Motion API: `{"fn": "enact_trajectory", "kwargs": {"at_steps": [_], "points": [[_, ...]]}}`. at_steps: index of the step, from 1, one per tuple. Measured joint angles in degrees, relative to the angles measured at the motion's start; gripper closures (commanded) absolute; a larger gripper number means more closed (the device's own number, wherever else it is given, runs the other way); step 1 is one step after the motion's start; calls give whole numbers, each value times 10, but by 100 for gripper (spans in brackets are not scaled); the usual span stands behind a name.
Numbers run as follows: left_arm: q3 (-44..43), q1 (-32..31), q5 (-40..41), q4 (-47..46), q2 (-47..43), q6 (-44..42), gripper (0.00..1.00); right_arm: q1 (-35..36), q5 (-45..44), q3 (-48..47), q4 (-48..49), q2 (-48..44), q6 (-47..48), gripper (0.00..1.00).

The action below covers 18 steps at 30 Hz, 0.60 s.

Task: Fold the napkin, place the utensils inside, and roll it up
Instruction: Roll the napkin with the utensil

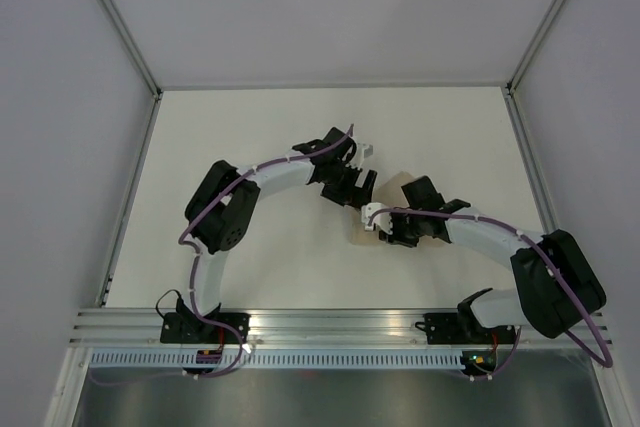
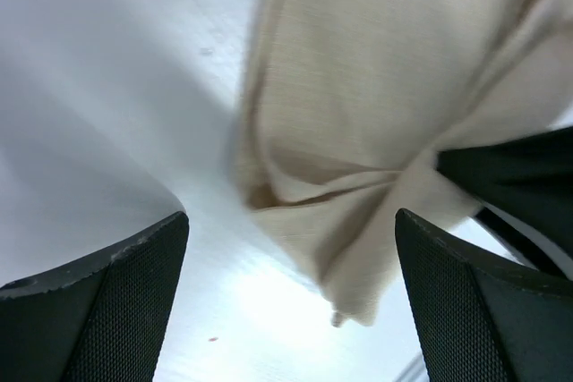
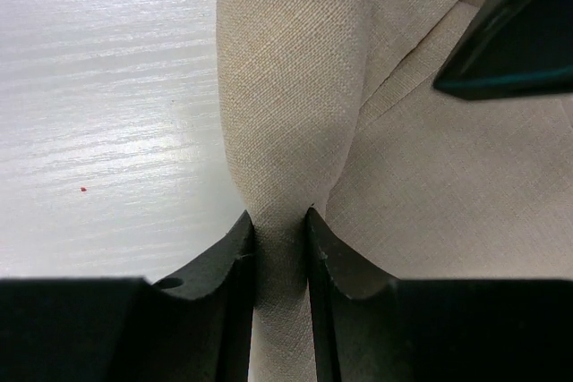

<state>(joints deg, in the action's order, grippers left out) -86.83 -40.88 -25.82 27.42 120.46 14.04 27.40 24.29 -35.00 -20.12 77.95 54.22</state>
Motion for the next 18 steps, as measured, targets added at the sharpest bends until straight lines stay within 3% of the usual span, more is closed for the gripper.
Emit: {"fn": "enact_trajectory", "kwargs": {"at_steps": [9,18], "points": [[176,35,188,-97,-133,70,0,-2,5,-12,0,16,0,91],[352,139,235,-264,-294,160,0,-5,15,-39,-3,47,-1,91]]}}
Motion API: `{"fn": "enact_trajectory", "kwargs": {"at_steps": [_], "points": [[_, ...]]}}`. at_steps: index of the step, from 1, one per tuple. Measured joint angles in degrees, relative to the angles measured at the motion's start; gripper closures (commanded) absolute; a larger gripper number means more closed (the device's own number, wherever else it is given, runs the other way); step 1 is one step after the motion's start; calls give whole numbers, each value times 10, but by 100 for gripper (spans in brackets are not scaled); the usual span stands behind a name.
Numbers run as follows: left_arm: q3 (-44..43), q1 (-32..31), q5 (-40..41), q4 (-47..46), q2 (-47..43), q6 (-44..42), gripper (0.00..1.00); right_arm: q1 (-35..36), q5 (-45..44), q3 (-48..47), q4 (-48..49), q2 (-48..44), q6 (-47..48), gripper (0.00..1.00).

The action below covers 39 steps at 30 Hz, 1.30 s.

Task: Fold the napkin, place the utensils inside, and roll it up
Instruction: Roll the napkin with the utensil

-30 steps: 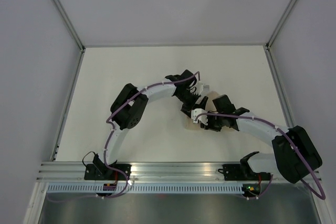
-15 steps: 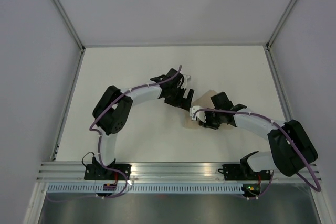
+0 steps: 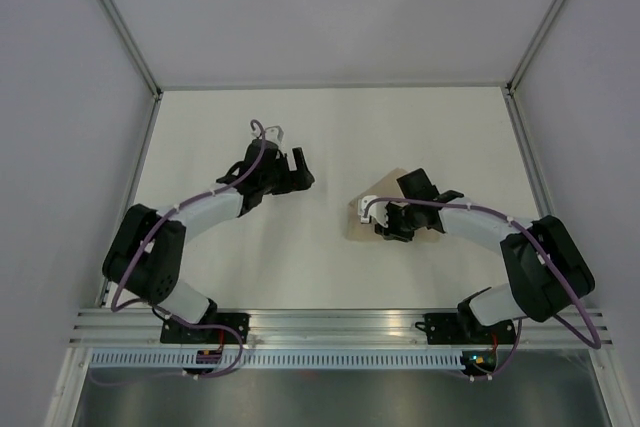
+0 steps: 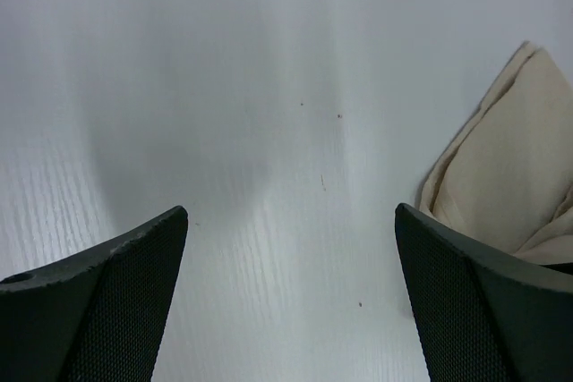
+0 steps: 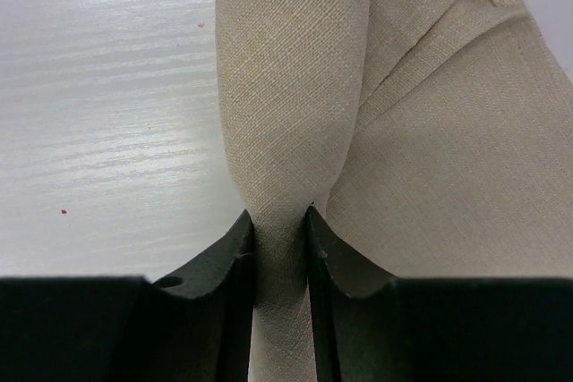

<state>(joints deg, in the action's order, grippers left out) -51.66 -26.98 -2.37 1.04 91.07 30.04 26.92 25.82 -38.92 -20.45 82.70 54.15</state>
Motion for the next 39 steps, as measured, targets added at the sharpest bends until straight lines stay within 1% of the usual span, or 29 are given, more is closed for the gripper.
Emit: {"fn": "enact_trajectory", "kwargs": {"at_steps": [6,11,17,21,25,28,31,35,39], "points": [[134,-17,54,-131,-130,0,1,-12,21,-32,-20,34,0,92],[171,-64,103,-202,-175,-52,2,-32,52,-83,-73,81,3,92],[183,-210,175,-286,-208,-212,0,-69,112,-167,-171,159,22,92],[183,-271,189,-318,-211,-308,0,-92,150,-221,-237,213,36,92],[182,-312,190,-328,-193,-389,0,-110,183,-265,-293,259,48,92],[165,-347,189,-316,-144,-449,0,-120,200,-292,-327,287,57,92],[128,-378,188,-298,-82,-501,0,-126,210,-312,-352,308,59,92],[87,-402,175,-274,-14,-552,2,-130,219,-328,-374,326,62,92],[55,-410,152,-252,46,-588,8,-132,223,-337,-392,337,63,92]]}}
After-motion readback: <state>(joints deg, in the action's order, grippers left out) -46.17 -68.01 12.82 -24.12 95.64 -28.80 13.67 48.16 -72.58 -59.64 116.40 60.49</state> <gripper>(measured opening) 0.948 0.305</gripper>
